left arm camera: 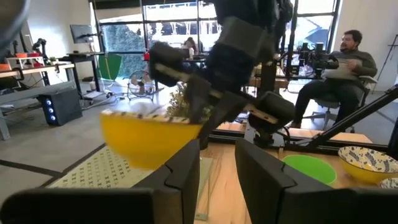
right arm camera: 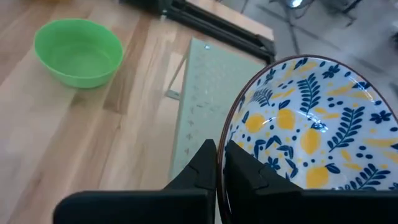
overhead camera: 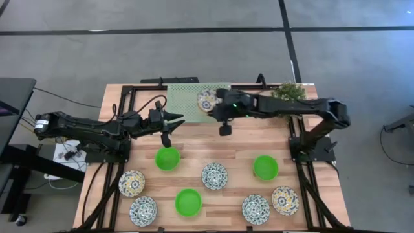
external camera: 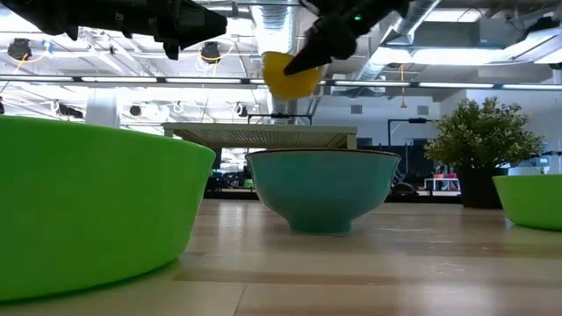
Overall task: Pick & Place Mini bowls
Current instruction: Put the top yellow patterned bowl on the shelf
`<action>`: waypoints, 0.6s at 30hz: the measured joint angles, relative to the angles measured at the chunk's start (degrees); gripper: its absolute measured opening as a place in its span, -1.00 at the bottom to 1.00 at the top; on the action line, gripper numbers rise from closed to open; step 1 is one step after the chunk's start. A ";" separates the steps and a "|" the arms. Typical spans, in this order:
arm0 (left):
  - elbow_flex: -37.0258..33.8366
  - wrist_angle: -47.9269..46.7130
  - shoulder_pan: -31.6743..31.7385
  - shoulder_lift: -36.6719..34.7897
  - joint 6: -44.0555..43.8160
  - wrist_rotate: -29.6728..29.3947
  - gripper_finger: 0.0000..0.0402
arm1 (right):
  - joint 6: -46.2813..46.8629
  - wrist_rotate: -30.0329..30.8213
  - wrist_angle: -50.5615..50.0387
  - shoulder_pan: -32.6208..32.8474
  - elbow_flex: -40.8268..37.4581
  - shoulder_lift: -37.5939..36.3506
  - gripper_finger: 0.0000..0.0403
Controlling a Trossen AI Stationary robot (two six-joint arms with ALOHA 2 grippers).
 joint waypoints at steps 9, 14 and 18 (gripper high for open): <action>0.00 -0.09 -0.02 0.00 0.00 -0.01 -0.48 | -2.23 -6.28 -12.22 -3.24 15.43 13.14 -0.95; 0.00 -0.28 -0.02 0.00 0.00 -0.01 -0.48 | -2.85 -7.50 -16.52 -3.34 20.44 17.71 -0.93; 0.00 -0.46 -0.04 0.06 0.00 0.00 -0.48 | -3.10 -7.22 -18.77 -3.45 22.31 19.04 -0.88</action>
